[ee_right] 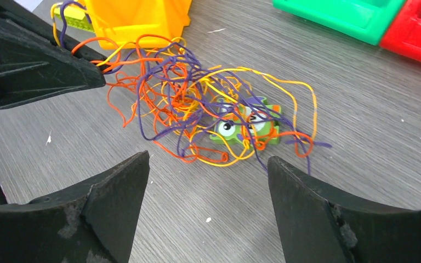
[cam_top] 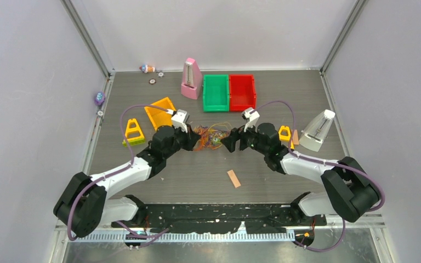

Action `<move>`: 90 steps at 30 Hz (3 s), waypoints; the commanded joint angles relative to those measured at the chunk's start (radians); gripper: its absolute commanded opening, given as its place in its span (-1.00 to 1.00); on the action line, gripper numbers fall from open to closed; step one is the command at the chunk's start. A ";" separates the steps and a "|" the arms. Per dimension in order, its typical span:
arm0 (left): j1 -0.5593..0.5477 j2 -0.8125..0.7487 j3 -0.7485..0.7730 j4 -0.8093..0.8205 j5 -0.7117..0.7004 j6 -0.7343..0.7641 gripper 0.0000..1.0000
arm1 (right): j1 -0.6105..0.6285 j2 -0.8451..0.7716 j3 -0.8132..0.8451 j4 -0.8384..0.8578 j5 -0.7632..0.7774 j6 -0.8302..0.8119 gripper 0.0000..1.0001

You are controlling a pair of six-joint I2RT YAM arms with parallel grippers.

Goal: Untangle the cables

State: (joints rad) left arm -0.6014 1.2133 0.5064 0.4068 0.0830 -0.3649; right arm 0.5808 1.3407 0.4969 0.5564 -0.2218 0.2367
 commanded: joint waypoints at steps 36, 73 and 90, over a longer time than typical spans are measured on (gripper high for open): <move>0.068 -0.229 -0.064 -0.159 -0.549 -0.145 -0.71 | 0.068 0.133 0.187 -0.195 0.441 0.048 -0.90; -0.029 0.061 0.159 -0.318 -0.560 -0.065 -1.00 | 0.047 0.053 0.158 -0.324 0.781 0.201 -0.89; -0.021 -0.002 0.093 -0.172 -0.340 0.016 -1.00 | 0.037 0.061 0.068 0.043 0.047 0.062 -0.77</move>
State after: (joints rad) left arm -0.6117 1.2484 0.6304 0.0875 -0.4141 -0.4259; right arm 0.6109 1.4624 0.6392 0.3042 0.2222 0.3931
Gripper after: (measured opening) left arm 0.007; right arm 0.200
